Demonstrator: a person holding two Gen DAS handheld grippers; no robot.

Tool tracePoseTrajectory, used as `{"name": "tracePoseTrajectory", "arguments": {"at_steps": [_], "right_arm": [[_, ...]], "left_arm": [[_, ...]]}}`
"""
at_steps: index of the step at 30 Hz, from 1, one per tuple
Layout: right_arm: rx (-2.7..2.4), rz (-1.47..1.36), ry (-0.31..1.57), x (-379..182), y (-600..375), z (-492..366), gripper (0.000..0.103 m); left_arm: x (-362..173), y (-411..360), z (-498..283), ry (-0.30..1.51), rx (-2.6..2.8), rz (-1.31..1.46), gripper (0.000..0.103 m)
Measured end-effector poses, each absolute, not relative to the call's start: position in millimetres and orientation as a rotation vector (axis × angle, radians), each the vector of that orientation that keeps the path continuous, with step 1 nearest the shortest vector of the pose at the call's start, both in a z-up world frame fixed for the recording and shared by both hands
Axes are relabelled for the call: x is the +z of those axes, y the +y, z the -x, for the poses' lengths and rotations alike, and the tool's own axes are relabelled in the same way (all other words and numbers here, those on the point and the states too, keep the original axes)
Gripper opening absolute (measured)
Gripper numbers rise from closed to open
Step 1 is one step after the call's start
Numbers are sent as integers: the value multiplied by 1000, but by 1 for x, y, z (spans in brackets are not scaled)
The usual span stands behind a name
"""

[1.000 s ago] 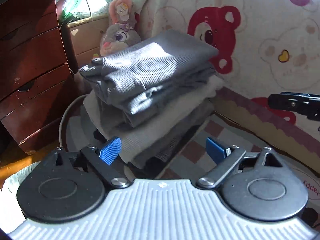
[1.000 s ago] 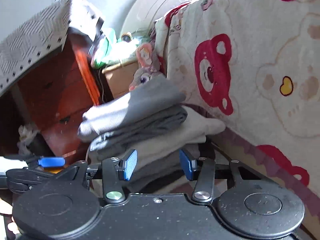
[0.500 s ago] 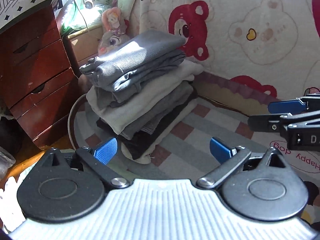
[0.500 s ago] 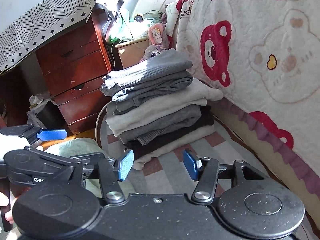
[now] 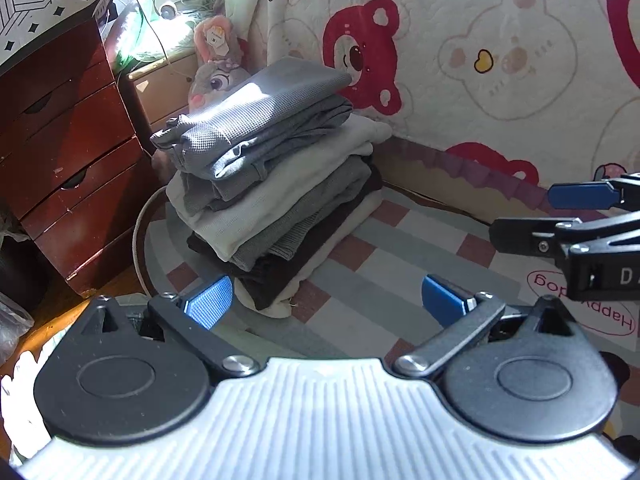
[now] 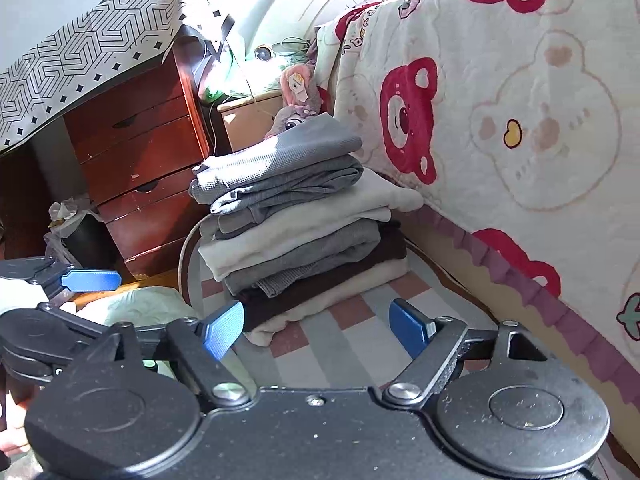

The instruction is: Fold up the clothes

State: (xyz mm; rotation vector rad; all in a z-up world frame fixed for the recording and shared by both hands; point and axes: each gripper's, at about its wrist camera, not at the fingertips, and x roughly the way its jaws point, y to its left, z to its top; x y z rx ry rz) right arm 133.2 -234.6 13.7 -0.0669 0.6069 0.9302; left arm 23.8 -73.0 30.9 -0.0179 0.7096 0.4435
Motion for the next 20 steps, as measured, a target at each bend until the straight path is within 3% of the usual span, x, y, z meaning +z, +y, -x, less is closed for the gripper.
{"name": "tracePoseTrajectory", "arguments": {"at_steps": [20], "right_arm": [[965, 83, 614, 7, -229, -129, 86]], "left_arm": [[21, -83, -30, 734, 467, -18, 103]]}}
